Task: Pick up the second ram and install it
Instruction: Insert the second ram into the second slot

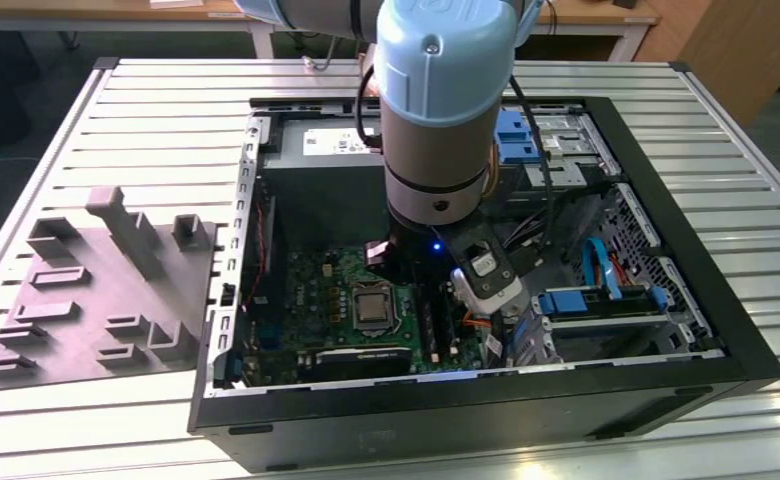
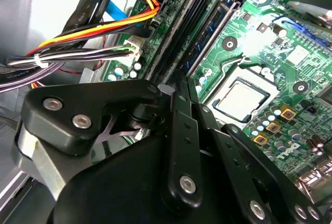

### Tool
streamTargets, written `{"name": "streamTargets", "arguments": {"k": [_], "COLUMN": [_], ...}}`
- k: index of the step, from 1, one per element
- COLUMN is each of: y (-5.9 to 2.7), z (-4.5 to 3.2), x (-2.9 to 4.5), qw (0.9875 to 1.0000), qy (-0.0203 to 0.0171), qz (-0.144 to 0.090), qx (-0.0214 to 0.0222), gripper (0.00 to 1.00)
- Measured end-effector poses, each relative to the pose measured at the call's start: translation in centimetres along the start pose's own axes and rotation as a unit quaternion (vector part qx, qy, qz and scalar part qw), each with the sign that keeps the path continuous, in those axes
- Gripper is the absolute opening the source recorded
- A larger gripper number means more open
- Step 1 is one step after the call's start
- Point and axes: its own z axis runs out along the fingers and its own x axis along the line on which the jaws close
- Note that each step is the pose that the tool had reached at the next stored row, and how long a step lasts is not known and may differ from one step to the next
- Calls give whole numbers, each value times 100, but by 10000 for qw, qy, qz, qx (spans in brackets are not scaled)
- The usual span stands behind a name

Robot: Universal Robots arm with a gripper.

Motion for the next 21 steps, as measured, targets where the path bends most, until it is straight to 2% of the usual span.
{"name": "streamTargets", "arguments": {"k": [12, 21], "y": [2, -1], "z": [-21, 9], "x": [-2, 2], "qw": [10000, 10000], "qy": [0, 0], "qz": [0, 0], "qx": [-1, 0], "gripper": [11, 11]}}
